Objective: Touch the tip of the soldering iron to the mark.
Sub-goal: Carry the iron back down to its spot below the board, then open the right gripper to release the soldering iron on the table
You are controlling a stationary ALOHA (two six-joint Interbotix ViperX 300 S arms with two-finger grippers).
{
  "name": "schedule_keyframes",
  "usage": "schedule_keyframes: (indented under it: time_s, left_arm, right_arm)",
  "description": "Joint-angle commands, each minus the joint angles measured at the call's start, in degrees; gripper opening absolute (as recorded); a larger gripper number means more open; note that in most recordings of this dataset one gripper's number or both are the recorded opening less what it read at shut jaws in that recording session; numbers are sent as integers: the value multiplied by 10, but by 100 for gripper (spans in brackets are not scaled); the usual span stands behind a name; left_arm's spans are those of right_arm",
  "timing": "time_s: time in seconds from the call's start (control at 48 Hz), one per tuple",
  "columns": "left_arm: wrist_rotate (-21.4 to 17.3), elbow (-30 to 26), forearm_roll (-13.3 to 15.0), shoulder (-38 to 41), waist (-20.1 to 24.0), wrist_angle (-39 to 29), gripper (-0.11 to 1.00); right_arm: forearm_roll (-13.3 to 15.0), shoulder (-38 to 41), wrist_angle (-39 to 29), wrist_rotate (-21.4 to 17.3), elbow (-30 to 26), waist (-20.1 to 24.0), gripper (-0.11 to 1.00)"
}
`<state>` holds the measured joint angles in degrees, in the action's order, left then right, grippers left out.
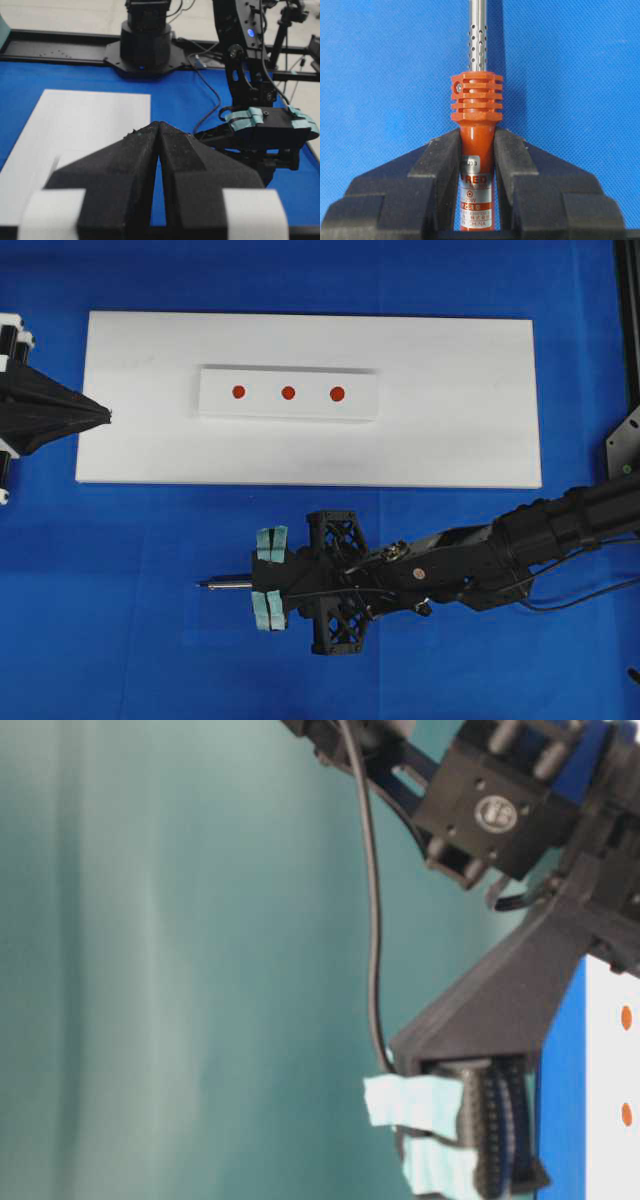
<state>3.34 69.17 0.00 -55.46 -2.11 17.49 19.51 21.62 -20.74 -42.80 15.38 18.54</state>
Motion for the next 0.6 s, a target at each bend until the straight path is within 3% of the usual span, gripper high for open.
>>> schedule_keyframes:
  time_s: [0.0, 0.167, 0.209, 0.292, 0.48, 0.542, 0.584]
  left_arm:
    - [-1, -6, -1, 2, -1, 4, 0]
    - [-1, -6, -1, 3, -1, 4, 0]
    - [-1, -6, -1, 2, -1, 4, 0]
    - [-1, -6, -1, 2, -1, 4, 0]
    - [0, -6, -1, 2, -1, 4, 0]
    - [0, -6, -1, 1, -1, 4, 0]
    - [0, -6, -1, 0, -1, 4, 0]
  right_arm:
    - [-1, -11, 4, -2, -4, 2, 6]
    - [-1, -11, 2, -5, -5, -1, 7]
    - [-1, -11, 1, -6, -6, -1, 12]
    - [-1, -11, 1, -6, -7, -2, 31]
    - [-1, -11, -18, -5, -11, -2, 87]
    - [-1, -11, -29, -5, -13, -2, 95]
    - [-1, -12, -34, -4, -16, -2, 93]
